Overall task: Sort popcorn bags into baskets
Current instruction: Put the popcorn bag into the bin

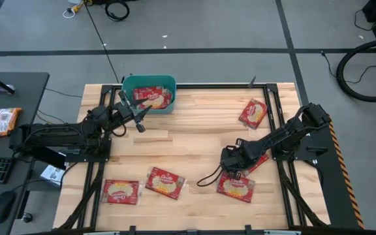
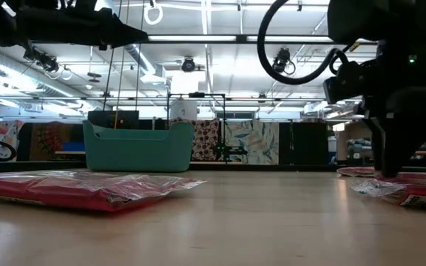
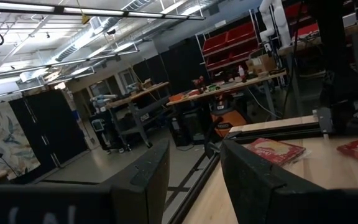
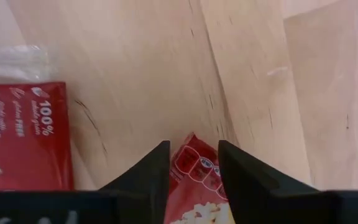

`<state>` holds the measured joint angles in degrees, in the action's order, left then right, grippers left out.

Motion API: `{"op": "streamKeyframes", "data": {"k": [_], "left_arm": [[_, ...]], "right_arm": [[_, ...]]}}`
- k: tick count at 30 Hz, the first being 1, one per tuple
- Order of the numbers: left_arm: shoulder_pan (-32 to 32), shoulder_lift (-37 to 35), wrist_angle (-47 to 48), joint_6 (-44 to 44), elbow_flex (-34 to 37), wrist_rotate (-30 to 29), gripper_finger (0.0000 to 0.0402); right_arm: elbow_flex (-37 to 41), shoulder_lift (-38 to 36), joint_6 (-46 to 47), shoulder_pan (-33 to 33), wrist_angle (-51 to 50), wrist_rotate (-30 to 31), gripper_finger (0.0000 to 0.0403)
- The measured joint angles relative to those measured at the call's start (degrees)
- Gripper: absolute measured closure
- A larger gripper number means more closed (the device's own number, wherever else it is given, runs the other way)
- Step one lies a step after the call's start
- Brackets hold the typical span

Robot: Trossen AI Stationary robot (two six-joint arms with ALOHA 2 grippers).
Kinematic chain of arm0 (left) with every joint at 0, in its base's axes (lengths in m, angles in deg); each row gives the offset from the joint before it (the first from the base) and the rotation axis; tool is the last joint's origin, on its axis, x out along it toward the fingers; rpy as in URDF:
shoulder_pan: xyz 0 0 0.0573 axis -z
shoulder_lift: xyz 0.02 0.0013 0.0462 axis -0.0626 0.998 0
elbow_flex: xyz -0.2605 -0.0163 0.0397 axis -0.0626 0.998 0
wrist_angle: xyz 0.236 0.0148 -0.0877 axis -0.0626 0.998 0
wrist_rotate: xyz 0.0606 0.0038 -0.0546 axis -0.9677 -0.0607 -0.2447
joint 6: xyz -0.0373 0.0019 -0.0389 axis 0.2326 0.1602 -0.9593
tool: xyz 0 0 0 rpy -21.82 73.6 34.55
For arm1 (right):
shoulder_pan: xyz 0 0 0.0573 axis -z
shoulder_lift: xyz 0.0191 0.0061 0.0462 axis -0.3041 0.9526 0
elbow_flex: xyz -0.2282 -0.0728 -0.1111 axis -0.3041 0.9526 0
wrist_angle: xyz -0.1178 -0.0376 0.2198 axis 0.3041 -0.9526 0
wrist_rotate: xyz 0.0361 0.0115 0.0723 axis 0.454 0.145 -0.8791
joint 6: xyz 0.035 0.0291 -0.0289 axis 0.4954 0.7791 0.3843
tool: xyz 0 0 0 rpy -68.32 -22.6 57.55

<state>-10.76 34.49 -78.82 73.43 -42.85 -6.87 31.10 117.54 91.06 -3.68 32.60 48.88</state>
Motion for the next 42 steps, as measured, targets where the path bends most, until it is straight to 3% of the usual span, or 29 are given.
{"op": "streamKeyframes", "data": {"k": [15, 24, 34, 42], "left_arm": [[0.0, 0.0, 0.7, 0.0, 0.0, 0.0, 0.0253], [0.1, 0.0, 2.8, -3.4, 0.0, 0.9, 0.0253], [0.2, -0.6, 7.1, -9.2, 0.0, 10.6, 0.0253], [0.2, -3.2, 24.6, -14.5, -4.5, 13.0, 0.0253]], "right_arm": [[2.9, 0.0, -1.5, 0.3, 5.3, -2.4, 0.0393], [-4.6, 0.0, -8.6, 4.1, -1.1, -2.9, 0.0398], [-18.9, 0.0, -18.3, 9.1, -8.6, 4.3, 0.04], [-26.3, 0.0, -26.3, 13.1, -5.8, 5.7, 0.04]]}}
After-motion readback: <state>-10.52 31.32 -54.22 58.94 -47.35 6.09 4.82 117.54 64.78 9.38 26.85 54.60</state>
